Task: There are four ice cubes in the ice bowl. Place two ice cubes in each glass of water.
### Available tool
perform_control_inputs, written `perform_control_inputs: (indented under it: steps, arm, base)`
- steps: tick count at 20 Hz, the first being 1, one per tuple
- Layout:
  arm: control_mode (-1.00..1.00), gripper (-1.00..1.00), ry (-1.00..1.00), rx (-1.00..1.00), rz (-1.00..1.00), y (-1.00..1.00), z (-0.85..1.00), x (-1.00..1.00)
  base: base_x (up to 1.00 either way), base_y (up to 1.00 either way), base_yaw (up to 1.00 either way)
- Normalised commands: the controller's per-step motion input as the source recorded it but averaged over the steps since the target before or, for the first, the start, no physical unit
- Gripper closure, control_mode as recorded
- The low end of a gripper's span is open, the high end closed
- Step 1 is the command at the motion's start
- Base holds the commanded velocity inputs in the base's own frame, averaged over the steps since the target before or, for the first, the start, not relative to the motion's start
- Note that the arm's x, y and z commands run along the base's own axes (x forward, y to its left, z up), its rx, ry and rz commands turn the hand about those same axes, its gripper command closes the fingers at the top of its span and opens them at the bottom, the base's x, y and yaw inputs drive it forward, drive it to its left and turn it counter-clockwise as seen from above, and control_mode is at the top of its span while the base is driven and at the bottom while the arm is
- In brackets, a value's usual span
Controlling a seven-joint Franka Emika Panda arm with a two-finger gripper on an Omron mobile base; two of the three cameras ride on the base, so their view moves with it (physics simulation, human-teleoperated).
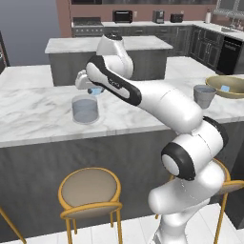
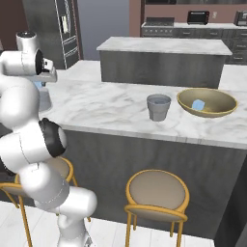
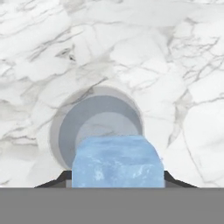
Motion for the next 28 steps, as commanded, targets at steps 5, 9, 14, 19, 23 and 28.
perform_control_inputs:
  steps: [5,9,14,19,23,28]
  arm:
    - [-1.00,1.00,0.00,0.00,0.00,0.01,-0.13,0.01]
    - [-1.00,1.00,0.00,0.00,0.00,0.08,-0.26,0.00]
    - [-1.00,1.00,0.00,0.00,0.00,0.20,-0.20,0.07]
    - [-1.00,1.00,0.00,0.00,0.00,0.25,-0.03,0.27]
    - [-1.00,1.00,0.00,0.00,0.00,0.09,-0.04,0.31]
    - [-1.00,1.00,0.00,0.00,0.00,0.00,-0.04,0.09]
  base:
    - [0.00,0.00,0.00]
    - [0.00,0.00,0.00]
    - [0.00,0.00,0.00]
    - [0.00,0.00,0.00]
    - [0.00,0.00,0.00]
    - [0.00,0.00,0.00]
